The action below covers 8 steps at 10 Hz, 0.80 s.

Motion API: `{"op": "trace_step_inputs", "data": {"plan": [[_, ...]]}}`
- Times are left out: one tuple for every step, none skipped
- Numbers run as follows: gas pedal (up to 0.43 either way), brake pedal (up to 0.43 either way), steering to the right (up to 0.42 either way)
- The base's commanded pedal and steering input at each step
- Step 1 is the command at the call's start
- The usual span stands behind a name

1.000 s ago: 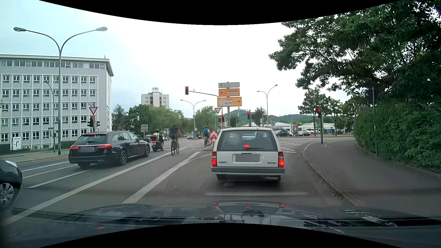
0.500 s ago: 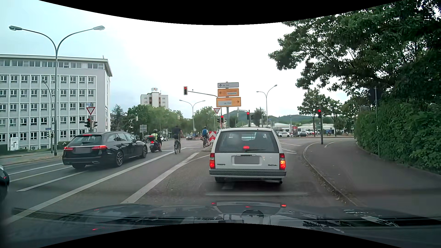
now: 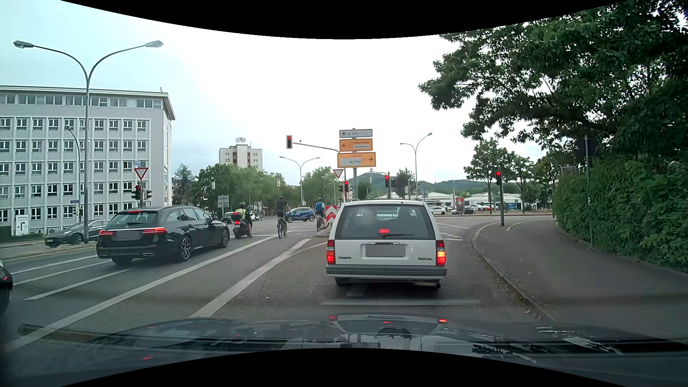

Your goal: Follow the waypoints while adhering to traffic rules and regulations

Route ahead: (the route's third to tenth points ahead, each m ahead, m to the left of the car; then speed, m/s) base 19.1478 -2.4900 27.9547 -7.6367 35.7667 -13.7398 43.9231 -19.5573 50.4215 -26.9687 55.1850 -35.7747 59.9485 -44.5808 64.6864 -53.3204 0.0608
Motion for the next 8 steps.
{"op": "trace_step_inputs", "data": {"plan": [[0.000, 0.195, 0.062], [0.000, 0.213, 0.062], [0.000, 0.213, 0.062], [0.000, 0.213, 0.062], [0.000, 0.220, 0.062], [0.000, 0.220, 0.062], [0.000, 0.220, 0.062], [0.000, 0.220, 0.062]]}}
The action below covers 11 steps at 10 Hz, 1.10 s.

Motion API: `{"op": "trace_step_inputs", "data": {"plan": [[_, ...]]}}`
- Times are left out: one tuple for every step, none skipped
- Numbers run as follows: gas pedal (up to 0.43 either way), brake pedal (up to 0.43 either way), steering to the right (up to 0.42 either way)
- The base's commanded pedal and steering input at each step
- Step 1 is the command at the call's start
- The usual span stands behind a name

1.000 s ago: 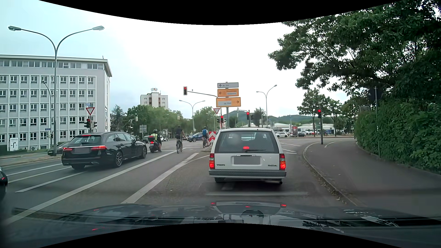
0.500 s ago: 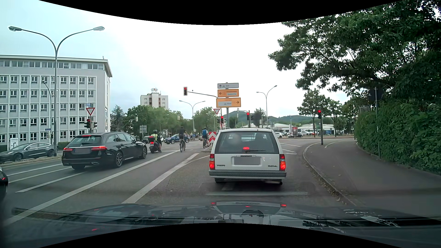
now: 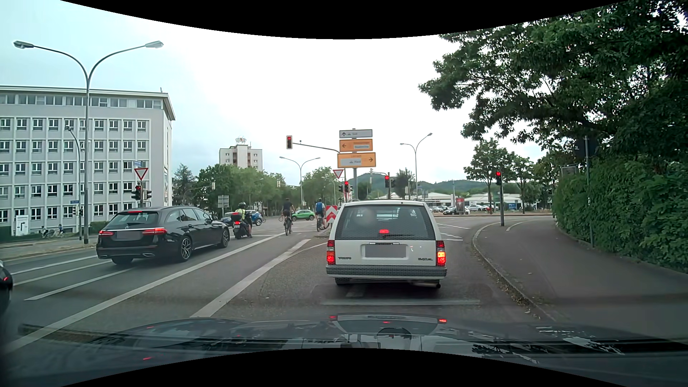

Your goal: Follow the waypoints while adhering to traffic rules and regulations

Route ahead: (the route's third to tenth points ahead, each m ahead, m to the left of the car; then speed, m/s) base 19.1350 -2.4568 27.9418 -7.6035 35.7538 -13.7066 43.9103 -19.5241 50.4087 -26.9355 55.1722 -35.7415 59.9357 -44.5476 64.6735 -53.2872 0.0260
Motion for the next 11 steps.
{"op": "trace_step_inputs", "data": {"plan": [[0.000, 0.226, 0.062], [0.000, 0.226, 0.062], [0.000, 0.226, 0.062], [0.000, 0.226, 0.062], [0.000, 0.226, 0.062], [0.000, 0.226, 0.062], [0.000, 0.226, 0.062], [0.000, 0.226, 0.062], [0.000, 0.226, 0.062], [0.000, 0.226, 0.062], [0.000, 0.226, 0.062]]}}
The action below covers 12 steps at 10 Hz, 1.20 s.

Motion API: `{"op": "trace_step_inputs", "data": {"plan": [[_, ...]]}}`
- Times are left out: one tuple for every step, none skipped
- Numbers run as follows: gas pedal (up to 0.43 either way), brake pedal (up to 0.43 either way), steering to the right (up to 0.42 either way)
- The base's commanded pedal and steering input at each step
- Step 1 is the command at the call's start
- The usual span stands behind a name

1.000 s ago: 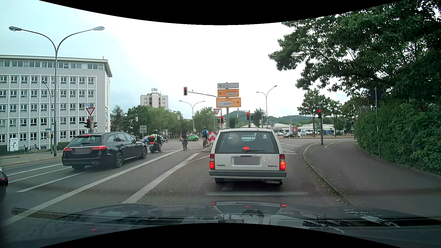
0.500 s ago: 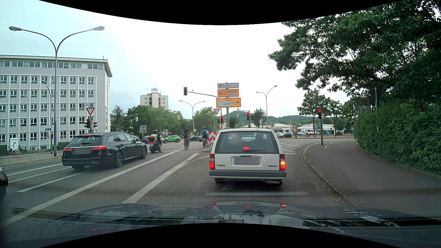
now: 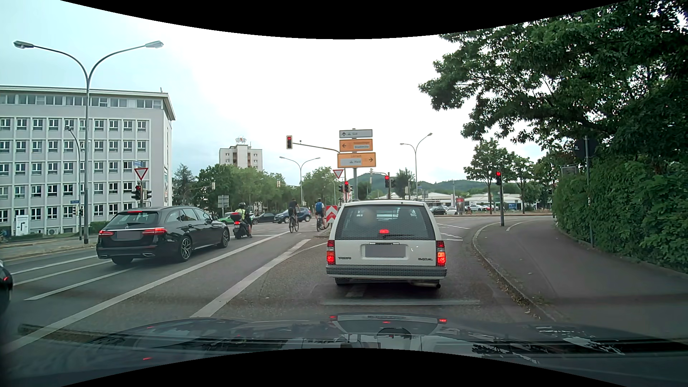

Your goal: Follow the waypoints while adhering to traffic rules and regulations

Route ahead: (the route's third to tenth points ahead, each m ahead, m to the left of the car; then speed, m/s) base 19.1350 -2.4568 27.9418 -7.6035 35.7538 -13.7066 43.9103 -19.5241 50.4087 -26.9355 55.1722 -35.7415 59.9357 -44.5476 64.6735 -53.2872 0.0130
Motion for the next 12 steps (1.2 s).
{"op": "trace_step_inputs", "data": {"plan": [[0.000, 0.226, 0.062], [0.000, 0.226, 0.062], [0.000, 0.226, 0.062], [0.000, 0.226, 0.062], [0.000, 0.226, 0.062], [0.000, 0.226, 0.062], [0.000, 0.226, 0.062], [0.000, 0.226, 0.062], [0.000, 0.226, 0.062], [0.000, 0.226, 0.062], [0.000, 0.226, 0.062], [0.000, 0.226, 0.062]]}}
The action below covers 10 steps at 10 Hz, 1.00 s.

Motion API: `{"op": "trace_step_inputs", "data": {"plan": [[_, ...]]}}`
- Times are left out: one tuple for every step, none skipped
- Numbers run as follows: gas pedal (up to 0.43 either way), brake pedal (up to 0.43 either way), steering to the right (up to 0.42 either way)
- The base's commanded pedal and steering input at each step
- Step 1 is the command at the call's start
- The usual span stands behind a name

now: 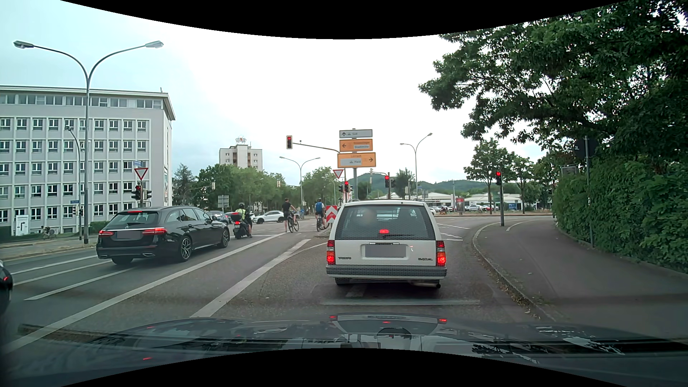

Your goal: Follow the waypoints while adhering to traffic rules and regulations

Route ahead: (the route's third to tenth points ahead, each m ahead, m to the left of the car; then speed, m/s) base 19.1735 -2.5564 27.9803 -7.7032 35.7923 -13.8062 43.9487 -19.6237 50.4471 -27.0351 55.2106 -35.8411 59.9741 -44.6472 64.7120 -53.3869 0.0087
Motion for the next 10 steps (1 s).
{"op": "trace_step_inputs", "data": {"plan": [[0.000, 0.226, 0.062], [0.000, 0.226, 0.062], [0.000, 0.226, 0.062], [0.000, 0.226, 0.062], [0.000, 0.226, 0.062], [0.000, 0.226, 0.062], [0.000, 0.226, 0.062], [0.000, 0.226, 0.062], [0.000, 0.226, 0.062], [0.000, 0.226, 0.062]]}}
